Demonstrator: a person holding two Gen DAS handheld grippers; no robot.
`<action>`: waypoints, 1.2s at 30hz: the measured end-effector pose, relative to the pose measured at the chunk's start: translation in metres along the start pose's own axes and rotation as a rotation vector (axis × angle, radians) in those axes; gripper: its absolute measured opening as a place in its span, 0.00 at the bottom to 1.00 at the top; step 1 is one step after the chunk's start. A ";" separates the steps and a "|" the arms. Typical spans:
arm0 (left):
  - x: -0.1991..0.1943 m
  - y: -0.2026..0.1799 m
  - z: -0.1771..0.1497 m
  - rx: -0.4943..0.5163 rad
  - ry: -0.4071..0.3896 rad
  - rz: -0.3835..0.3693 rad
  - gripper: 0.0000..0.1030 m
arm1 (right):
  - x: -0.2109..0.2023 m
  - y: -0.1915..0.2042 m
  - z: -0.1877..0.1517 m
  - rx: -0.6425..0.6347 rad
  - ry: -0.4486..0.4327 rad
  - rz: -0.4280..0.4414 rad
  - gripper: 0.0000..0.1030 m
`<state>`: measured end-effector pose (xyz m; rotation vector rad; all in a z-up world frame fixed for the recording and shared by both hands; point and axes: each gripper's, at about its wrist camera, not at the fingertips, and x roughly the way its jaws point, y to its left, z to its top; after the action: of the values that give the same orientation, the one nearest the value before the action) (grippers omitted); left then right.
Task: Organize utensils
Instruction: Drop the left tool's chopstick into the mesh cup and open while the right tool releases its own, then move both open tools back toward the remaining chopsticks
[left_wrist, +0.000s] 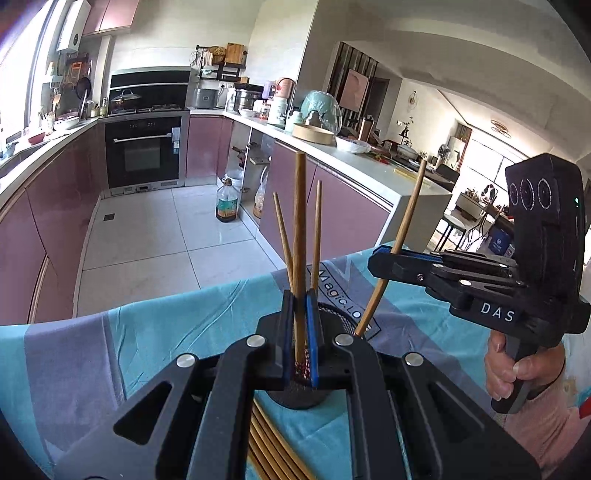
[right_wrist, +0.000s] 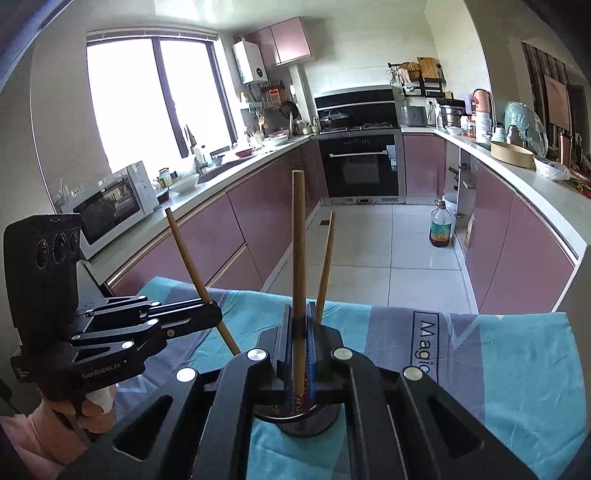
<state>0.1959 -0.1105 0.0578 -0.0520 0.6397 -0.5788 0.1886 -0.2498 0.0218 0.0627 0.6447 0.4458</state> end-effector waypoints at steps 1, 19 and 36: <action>0.004 0.000 -0.002 0.001 0.010 -0.001 0.07 | 0.003 0.001 -0.001 -0.006 0.018 0.000 0.05; 0.035 0.022 -0.004 -0.002 0.052 0.055 0.19 | 0.036 -0.004 -0.006 0.029 0.093 -0.049 0.13; -0.038 0.029 -0.052 0.033 -0.042 0.173 0.48 | -0.021 0.024 -0.041 0.001 -0.044 0.047 0.44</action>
<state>0.1558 -0.0594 0.0305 0.0219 0.5867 -0.4200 0.1401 -0.2406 0.0055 0.0885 0.6010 0.4879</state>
